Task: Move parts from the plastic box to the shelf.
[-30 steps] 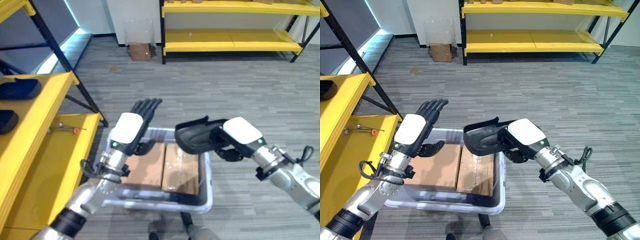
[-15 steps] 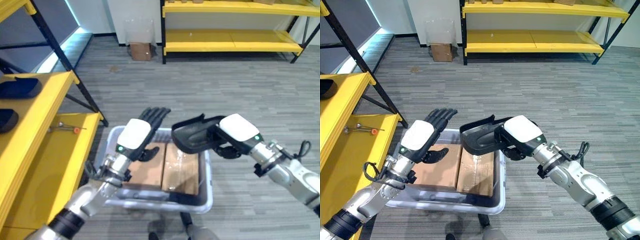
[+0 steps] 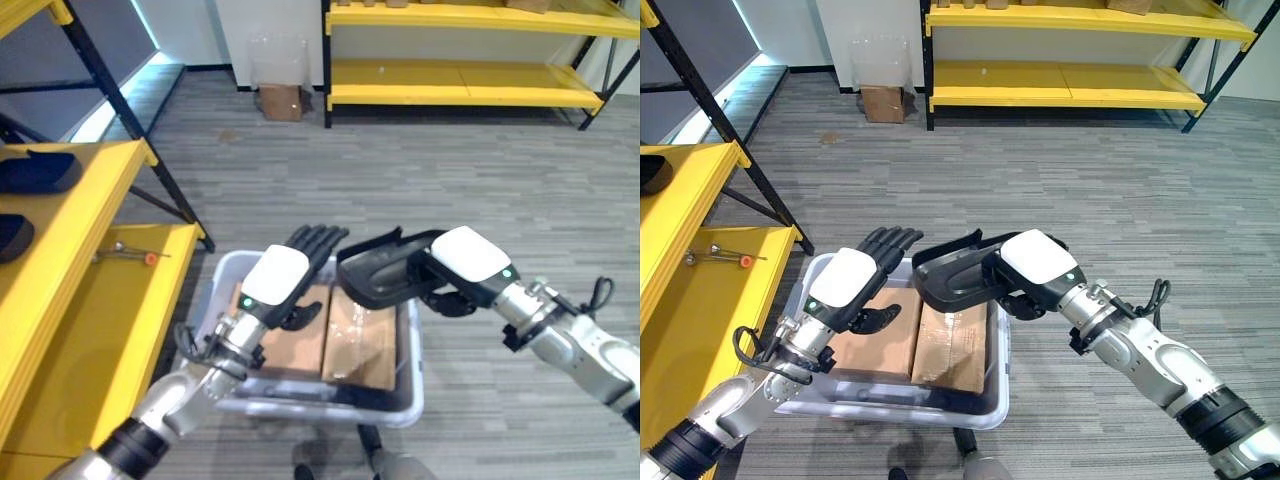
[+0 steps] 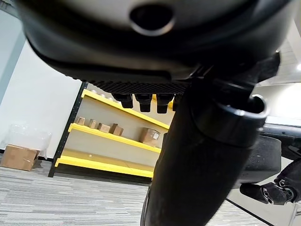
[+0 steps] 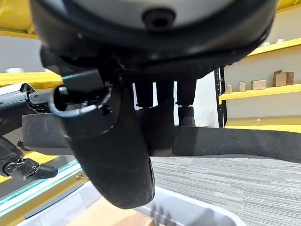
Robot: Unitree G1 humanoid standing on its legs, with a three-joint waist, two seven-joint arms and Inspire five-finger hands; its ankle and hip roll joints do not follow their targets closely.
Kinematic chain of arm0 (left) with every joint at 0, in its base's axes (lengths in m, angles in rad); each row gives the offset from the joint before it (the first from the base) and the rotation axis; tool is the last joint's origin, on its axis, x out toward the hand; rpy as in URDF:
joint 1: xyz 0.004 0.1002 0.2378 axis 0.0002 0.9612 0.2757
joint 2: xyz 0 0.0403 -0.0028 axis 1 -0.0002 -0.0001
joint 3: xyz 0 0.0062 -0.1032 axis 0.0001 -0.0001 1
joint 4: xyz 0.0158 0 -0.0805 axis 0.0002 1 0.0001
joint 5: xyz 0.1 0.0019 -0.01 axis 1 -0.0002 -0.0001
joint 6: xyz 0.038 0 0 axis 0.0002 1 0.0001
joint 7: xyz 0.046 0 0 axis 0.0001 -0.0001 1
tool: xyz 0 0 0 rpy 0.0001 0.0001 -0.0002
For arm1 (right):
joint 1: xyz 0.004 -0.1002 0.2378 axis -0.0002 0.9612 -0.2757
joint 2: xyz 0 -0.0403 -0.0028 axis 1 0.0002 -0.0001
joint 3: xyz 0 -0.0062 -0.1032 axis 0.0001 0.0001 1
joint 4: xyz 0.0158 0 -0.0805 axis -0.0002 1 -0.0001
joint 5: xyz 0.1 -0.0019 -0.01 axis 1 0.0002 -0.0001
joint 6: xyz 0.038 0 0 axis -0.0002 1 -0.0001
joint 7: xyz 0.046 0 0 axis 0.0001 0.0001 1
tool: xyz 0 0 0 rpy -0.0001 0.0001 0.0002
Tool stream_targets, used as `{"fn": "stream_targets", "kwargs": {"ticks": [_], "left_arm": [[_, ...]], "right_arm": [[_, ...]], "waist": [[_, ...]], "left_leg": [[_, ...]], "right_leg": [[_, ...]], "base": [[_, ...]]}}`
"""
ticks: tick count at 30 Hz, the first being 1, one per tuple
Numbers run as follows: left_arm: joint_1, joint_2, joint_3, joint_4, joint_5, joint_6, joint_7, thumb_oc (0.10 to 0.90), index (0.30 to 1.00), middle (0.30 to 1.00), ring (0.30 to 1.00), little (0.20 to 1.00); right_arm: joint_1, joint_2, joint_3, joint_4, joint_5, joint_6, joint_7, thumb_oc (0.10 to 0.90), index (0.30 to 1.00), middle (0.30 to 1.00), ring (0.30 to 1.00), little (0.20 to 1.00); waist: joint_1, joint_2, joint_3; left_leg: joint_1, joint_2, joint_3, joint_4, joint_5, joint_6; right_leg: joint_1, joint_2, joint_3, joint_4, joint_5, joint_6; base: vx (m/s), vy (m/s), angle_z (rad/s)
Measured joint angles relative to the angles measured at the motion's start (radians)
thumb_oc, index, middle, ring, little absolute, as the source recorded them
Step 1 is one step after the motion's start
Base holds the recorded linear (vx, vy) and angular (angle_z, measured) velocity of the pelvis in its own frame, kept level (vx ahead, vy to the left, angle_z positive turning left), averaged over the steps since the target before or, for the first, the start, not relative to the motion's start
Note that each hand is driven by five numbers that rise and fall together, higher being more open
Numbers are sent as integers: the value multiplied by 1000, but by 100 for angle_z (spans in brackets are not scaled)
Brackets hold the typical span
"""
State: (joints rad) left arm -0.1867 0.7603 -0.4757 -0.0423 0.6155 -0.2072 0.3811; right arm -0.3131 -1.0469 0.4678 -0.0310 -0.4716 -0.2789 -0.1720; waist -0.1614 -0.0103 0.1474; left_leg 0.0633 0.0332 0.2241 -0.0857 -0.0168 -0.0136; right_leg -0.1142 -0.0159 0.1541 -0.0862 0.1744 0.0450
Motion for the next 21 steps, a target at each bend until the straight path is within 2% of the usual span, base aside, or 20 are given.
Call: {"fn": "stream_targets", "kwargs": {"ticks": [15,21], "left_arm": [[-26,-1,-39,0,29,1,0,900,1000,1000,1000,1000],[-40,-4,-42,0,38,2,0,900,1000,1000,1000,1000]], "right_arm": [[-61,22,38,-2,1,2,0,400,300,300,300,300],[-89,31,66,-3,2,3,0,400,300,300,300,300]], "waist": [[3,-1,0],[3,-9,-5]], "left_leg": [[0,0,-5,0,0,0],[0,0,-5,0,0,0]], "right_leg": [[2,-1,-1,0,0,0],[2,-1,-2,0,0,0]], "base": [[0,0,0],[0,0,0]]}}
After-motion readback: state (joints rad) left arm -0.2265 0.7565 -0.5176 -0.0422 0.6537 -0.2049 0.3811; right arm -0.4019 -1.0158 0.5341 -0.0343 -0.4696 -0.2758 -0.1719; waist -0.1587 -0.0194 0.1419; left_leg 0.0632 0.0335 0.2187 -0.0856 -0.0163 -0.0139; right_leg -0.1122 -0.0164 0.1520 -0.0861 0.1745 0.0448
